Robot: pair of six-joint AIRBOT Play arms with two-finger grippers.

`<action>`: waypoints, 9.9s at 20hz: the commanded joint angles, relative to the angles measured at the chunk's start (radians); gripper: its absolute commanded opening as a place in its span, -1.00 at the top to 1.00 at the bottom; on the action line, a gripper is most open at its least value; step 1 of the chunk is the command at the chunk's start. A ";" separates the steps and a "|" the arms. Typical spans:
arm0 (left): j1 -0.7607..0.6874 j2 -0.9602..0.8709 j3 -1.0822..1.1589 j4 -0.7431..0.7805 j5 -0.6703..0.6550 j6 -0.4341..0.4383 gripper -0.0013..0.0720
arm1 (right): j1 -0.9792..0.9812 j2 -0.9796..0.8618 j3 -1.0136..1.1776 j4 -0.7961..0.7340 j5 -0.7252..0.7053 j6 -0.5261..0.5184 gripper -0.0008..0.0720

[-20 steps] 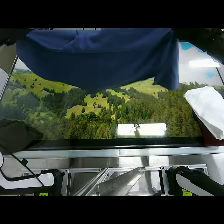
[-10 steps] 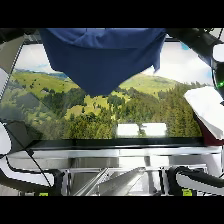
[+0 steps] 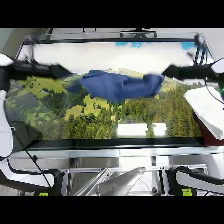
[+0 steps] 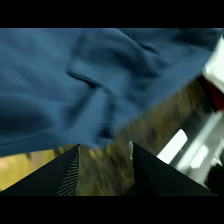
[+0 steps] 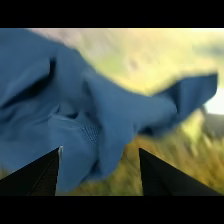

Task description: Fold the shirts.

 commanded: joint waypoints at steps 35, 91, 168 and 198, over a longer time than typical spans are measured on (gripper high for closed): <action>0.111 -0.576 0.452 0.320 -0.076 -0.080 -0.84 | 0.048 -0.041 -0.381 0.242 -0.101 0.132 -0.51; 0.099 -0.015 0.190 -0.057 0.332 0.159 0.90 | 0.058 0.240 -0.381 0.633 -0.684 -0.500 0.92; 0.167 0.209 -0.315 -0.171 -0.173 -0.022 0.91 | -0.328 0.100 -0.228 0.850 0.293 -0.496 0.92; 0.156 -0.394 0.283 -0.336 -0.112 0.060 0.91 | -0.209 -0.098 -0.361 1.116 -0.238 -0.882 0.92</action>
